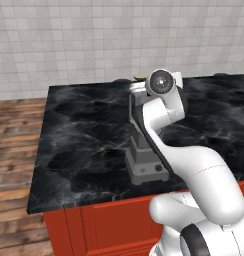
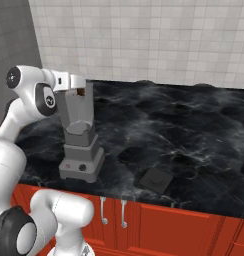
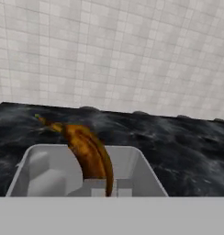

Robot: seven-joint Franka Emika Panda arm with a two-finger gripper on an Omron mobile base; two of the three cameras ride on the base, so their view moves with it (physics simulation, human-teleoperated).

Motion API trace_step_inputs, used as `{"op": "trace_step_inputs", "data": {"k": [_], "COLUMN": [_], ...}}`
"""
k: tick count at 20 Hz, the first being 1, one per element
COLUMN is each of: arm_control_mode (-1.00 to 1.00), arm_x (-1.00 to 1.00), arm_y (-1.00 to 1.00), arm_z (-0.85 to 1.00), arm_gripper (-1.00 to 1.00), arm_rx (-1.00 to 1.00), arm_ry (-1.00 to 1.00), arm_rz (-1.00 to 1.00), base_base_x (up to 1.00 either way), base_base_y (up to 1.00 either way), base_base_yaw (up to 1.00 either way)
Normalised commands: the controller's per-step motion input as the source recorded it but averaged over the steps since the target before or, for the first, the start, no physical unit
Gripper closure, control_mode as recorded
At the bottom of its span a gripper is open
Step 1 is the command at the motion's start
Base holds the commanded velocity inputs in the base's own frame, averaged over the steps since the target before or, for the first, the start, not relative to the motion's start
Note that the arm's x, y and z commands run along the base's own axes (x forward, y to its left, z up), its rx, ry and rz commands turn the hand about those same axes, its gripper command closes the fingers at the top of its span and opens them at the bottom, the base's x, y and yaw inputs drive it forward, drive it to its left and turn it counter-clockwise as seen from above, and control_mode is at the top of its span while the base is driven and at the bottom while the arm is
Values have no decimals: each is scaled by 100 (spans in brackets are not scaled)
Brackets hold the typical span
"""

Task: Open the blender lid, put the banana in the blender, close the lid, and start the blender.

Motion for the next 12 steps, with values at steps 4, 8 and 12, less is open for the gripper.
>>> {"op": "trace_step_inputs", "data": {"k": [4,8,12], "arm_control_mode": [-100,-100,-100], "arm_x": [0,0,0], "arm_y": [2,6,2], "arm_z": [-26,-27,-13], "arm_gripper": [100,100,-100], "arm_rx": [-1,0,0], "arm_ry": [0,0,0], "arm_rz": [0,0,0], "base_base_x": [0,0,0], "base_base_y": [0,0,0], "base_base_yaw": [0,0,0]}}
